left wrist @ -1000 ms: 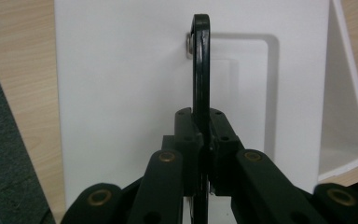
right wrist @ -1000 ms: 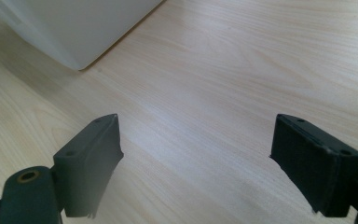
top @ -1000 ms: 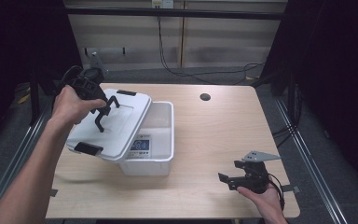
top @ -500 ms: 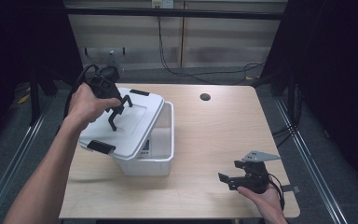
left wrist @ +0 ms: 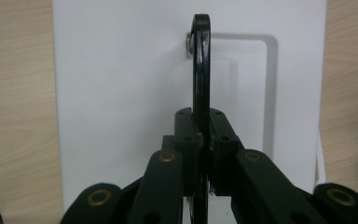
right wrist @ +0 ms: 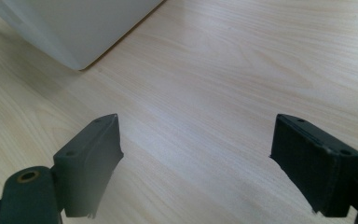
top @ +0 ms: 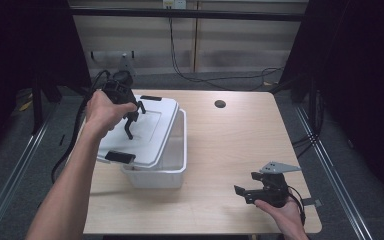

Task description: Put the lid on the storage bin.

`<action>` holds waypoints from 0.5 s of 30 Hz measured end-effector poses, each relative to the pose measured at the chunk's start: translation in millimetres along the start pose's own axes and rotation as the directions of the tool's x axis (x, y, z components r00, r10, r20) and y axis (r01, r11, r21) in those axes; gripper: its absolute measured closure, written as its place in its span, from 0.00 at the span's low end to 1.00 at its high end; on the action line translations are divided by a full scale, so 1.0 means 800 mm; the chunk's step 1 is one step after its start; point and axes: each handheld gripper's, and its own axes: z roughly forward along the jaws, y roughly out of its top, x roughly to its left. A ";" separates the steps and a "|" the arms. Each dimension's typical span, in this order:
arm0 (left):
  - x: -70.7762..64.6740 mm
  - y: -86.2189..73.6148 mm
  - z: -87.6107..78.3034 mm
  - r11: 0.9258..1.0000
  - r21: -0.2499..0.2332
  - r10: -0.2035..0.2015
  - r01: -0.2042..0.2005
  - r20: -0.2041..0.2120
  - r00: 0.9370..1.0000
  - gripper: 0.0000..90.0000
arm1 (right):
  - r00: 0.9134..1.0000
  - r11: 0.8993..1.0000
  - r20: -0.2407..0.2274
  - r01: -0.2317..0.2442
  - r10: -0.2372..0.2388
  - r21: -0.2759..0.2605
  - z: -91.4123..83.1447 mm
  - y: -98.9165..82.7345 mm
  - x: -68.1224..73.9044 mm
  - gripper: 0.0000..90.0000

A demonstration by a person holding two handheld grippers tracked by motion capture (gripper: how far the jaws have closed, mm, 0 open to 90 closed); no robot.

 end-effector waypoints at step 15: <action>-0.021 0.001 0.020 0.986 0.001 -0.166 0.166 0.009 0.986 0.94 | 1.000 1.000 0.003 0.006 -0.006 0.002 0.000 0.000 0.000 0.17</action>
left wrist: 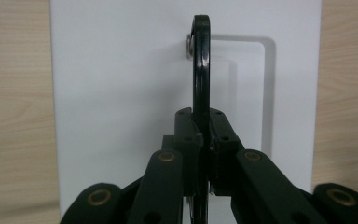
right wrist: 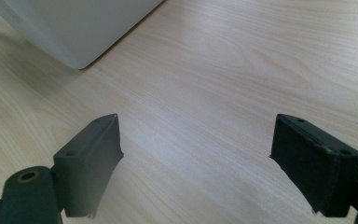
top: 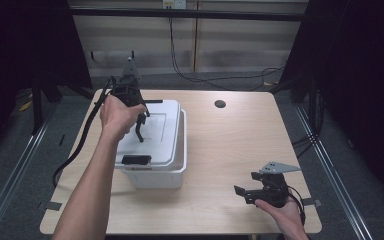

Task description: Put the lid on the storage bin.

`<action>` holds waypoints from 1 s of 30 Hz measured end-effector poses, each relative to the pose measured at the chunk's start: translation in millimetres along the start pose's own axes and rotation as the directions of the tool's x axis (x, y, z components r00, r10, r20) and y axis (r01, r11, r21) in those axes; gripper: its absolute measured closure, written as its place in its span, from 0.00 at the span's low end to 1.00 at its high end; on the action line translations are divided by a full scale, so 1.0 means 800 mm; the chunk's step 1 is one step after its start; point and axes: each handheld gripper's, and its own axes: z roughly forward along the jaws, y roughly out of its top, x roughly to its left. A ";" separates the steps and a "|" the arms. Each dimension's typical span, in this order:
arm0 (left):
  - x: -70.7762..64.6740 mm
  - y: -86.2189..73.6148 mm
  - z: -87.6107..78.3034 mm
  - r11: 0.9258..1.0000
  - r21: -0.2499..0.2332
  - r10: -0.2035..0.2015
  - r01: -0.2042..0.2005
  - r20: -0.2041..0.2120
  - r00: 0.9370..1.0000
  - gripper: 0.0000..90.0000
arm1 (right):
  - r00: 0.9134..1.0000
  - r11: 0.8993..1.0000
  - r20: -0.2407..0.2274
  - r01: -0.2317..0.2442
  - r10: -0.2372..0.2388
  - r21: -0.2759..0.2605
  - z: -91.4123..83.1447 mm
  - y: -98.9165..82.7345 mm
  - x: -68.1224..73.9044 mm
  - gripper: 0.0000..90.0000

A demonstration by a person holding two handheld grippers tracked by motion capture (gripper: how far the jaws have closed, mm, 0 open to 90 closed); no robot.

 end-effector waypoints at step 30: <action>-0.026 -0.004 0.018 0.997 -0.025 -0.073 0.073 0.008 0.997 0.94 | 1.000 1.000 -0.004 0.000 0.000 -0.002 -0.001 0.000 0.001 0.17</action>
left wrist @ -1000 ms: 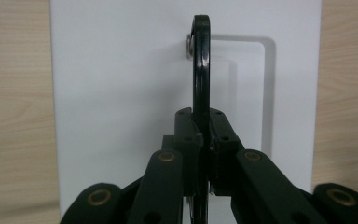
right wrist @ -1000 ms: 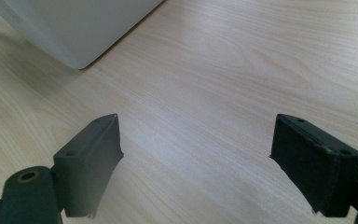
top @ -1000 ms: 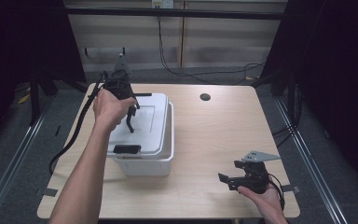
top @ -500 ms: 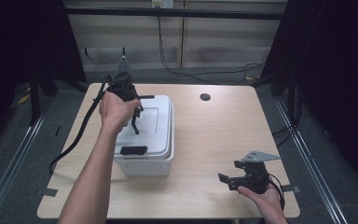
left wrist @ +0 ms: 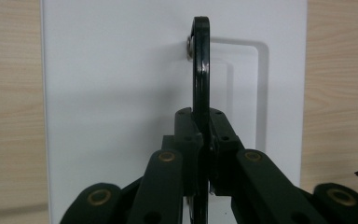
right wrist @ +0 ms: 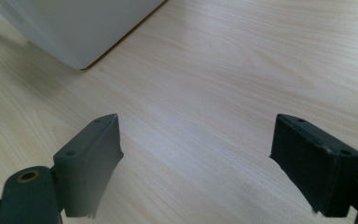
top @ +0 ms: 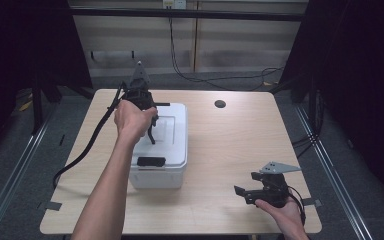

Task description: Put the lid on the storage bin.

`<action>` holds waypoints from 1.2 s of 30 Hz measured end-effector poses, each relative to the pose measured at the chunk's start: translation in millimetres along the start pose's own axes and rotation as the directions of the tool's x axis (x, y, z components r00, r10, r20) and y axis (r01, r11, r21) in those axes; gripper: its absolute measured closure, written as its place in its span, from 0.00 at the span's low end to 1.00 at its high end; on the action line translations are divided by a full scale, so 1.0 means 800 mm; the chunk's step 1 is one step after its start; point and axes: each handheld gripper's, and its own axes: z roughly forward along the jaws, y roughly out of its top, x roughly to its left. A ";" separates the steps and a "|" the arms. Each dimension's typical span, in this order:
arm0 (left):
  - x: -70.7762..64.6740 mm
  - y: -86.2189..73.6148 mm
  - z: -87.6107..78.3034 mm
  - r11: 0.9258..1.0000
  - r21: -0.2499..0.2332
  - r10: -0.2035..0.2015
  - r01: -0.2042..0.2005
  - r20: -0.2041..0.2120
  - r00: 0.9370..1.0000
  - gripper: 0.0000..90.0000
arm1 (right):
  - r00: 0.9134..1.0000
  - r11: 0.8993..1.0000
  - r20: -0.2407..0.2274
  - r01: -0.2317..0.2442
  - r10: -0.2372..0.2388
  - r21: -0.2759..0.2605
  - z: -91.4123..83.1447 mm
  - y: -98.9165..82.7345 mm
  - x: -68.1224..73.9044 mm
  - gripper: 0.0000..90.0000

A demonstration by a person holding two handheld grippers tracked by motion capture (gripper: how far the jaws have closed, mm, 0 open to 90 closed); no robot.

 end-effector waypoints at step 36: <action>0.007 -0.001 0.020 1.000 0.013 -0.011 0.011 0.020 1.000 0.93 | 1.000 1.000 -0.001 0.000 0.000 0.002 0.000 0.000 0.000 0.17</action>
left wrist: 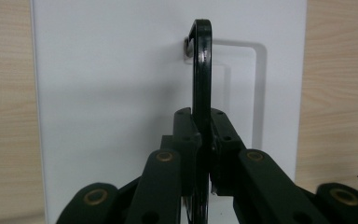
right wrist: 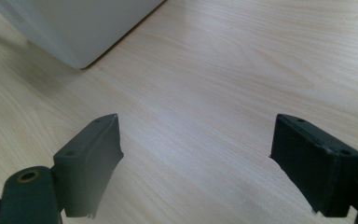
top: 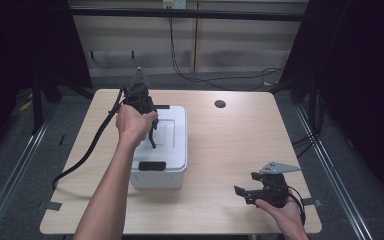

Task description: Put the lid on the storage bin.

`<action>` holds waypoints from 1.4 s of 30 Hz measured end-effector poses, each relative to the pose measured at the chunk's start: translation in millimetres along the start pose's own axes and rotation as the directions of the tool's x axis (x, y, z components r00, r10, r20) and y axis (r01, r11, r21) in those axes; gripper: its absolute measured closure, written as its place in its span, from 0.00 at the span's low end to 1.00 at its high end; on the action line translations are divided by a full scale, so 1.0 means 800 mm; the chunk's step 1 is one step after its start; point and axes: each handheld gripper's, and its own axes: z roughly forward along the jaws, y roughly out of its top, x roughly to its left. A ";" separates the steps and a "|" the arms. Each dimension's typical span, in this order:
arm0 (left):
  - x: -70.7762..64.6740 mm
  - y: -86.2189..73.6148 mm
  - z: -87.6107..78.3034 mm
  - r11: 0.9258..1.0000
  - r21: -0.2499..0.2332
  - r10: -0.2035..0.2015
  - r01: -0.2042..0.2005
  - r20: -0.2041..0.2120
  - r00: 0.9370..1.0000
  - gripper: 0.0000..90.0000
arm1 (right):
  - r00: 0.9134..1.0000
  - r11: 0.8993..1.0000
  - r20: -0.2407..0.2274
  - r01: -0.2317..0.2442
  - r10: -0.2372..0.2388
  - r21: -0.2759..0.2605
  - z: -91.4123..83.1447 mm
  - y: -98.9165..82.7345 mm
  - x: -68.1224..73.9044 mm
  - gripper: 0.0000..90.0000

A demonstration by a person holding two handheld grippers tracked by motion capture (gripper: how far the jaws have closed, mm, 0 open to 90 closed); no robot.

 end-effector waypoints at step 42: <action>0.053 -0.013 -0.040 0.929 -0.177 0.353 -0.325 0.159 0.922 0.21 | 1.000 1.000 0.003 -0.006 0.006 0.005 0.002 0.000 -0.002 0.17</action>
